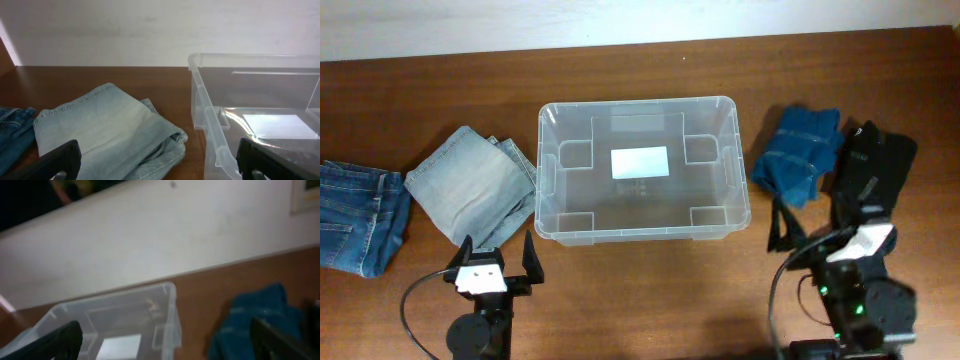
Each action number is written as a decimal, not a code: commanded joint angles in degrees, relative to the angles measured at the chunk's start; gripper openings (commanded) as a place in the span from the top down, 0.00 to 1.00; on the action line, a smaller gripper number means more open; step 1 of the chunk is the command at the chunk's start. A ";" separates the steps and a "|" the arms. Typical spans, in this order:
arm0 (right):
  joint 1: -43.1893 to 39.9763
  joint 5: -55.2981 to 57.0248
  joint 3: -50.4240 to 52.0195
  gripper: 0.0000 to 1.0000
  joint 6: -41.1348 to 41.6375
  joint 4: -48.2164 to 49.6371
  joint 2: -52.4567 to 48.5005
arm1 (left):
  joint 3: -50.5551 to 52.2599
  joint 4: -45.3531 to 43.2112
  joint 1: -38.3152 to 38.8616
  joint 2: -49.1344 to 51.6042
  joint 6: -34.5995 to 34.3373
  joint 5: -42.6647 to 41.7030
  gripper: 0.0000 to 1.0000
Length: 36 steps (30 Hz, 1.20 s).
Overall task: Pack container
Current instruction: 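Move the right gripper over the folded teal sweater and grasp it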
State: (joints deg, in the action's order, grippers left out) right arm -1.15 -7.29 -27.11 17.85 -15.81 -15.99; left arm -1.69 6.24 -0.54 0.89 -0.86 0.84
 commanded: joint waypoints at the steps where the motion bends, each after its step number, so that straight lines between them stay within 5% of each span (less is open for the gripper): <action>1: -0.44 5.97 -8.52 0.02 1.07 -3.72 -8.07 | 0.50 -0.22 -0.22 -0.55 0.50 0.39 0.01; 8: -3.26 7.74 -29.46 0.02 0.44 -15.08 -30.23 | 0.50 -0.22 -0.22 -0.55 0.50 0.39 0.01; 16: -15.43 -3.89 -49.22 0.02 0.46 -26.73 -51.56 | 0.50 -0.22 -0.22 -0.55 0.50 0.39 0.01; 36: -21.11 0.87 -51.49 0.01 -2.56 -27.32 -77.15 | 0.50 -0.22 -0.22 -0.55 0.50 0.42 0.00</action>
State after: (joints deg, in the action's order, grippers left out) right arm -21.69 -8.49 -77.84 16.03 -43.64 -89.34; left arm -1.65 6.22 -0.56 0.84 -0.86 0.84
